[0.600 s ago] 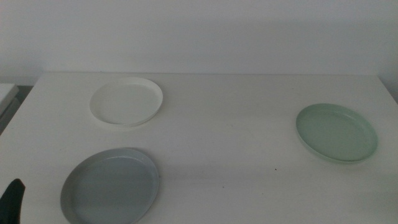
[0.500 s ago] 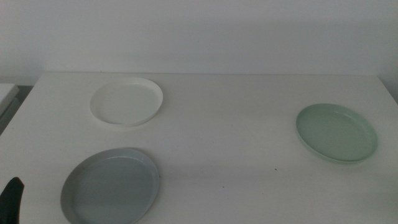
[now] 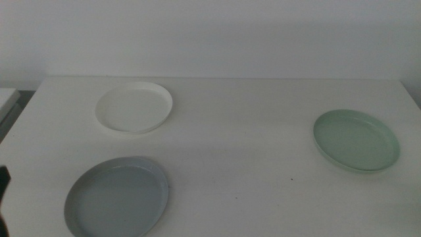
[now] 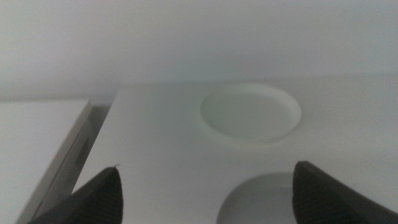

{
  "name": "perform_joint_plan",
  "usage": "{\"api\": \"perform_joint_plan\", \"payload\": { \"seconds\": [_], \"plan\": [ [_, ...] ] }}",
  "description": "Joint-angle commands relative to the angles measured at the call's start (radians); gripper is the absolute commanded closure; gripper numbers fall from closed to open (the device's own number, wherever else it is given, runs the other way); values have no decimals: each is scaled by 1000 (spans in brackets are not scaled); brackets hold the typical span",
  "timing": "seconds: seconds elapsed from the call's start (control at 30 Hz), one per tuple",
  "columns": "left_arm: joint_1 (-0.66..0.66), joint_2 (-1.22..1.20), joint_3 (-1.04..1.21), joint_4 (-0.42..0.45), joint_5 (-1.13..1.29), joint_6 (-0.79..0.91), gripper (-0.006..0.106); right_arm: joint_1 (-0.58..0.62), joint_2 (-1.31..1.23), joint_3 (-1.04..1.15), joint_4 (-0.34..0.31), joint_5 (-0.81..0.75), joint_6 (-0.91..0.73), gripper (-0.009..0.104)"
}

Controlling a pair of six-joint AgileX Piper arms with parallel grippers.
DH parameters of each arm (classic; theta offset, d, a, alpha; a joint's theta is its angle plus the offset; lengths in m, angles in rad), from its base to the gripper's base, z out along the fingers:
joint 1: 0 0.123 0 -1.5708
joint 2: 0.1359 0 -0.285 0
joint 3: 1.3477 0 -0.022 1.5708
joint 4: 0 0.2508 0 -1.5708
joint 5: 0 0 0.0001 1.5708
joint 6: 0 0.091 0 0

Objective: Stack the three bowls on top of each other.

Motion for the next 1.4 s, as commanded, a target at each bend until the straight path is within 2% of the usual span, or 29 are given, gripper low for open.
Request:
{"api": "perform_joint_plan", "payload": {
  "seconds": [0.0,0.2,0.53,0.93,1.13,1.37],
  "plan": [
    [0,112,-119,11,116,0,7,-5,-5,3,-7,-8,-5,20],
    [0,353,-381,-18,387,0,7,-5,-5,3,-7,-8,-5,20],
    [0,673,-628,-26,679,7,7,-5,-5,3,-7,-8,-5,20],
    [0,995,-670,-83,616,57,7,-5,-5,3,-7,-8,-5,20],
    [6,1095,-670,-66,540,100,7,-5,-5,3,-7,-8,-5,20],
    [90,1230,-670,-174,494,232,7,-5,-5,3,-7,-8,-5,20]
  ]
}}
